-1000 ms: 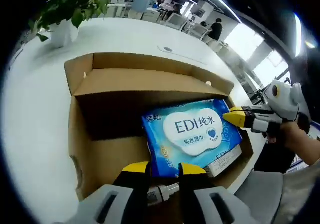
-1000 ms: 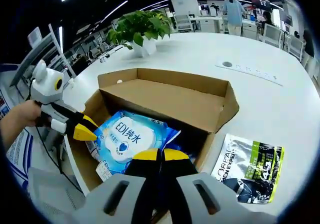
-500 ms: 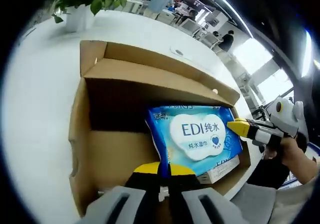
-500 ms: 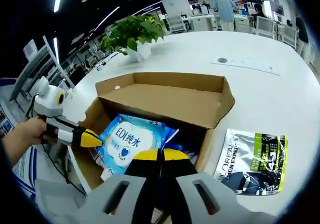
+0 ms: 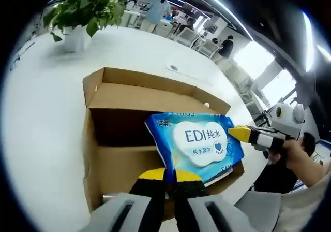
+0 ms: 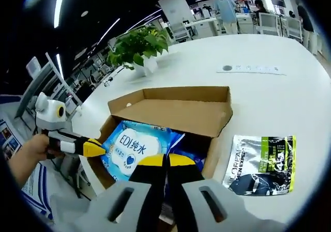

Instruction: Operate the shoe box by opening the lid, removing the specified soft item, and placing it in the target area until the item is outside and the box remains undamaged.

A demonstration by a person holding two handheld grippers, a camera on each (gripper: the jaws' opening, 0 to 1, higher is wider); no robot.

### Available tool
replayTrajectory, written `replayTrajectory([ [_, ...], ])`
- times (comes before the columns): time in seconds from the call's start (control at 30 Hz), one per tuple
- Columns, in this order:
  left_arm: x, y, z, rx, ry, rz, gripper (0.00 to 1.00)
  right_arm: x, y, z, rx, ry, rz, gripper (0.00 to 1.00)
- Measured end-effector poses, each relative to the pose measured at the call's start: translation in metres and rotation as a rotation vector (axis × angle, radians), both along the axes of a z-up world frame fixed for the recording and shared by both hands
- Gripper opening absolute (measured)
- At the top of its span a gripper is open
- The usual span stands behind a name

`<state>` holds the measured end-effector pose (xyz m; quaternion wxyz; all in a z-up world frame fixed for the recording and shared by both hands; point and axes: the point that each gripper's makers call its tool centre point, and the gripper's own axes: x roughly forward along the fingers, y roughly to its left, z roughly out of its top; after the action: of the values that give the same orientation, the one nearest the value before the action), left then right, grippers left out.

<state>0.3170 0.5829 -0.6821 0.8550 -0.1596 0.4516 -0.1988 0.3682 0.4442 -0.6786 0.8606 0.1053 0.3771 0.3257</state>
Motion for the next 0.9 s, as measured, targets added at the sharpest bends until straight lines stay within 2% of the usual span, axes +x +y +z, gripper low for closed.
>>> replayTrajectory([
  [0.2,0.001,-0.016,0.016,0.007,-0.042,-0.039,0.03,-0.001,-0.016,0.01,0.015,-0.004,-0.015,0.0],
  [0.47,0.007,-0.051,0.037,0.002,-0.097,-0.083,0.02,0.003,-0.052,0.029,0.037,-0.021,-0.058,0.0],
  [0.9,0.017,-0.109,0.045,0.001,-0.147,-0.136,0.02,0.011,-0.111,0.041,0.048,-0.026,-0.114,0.0],
])
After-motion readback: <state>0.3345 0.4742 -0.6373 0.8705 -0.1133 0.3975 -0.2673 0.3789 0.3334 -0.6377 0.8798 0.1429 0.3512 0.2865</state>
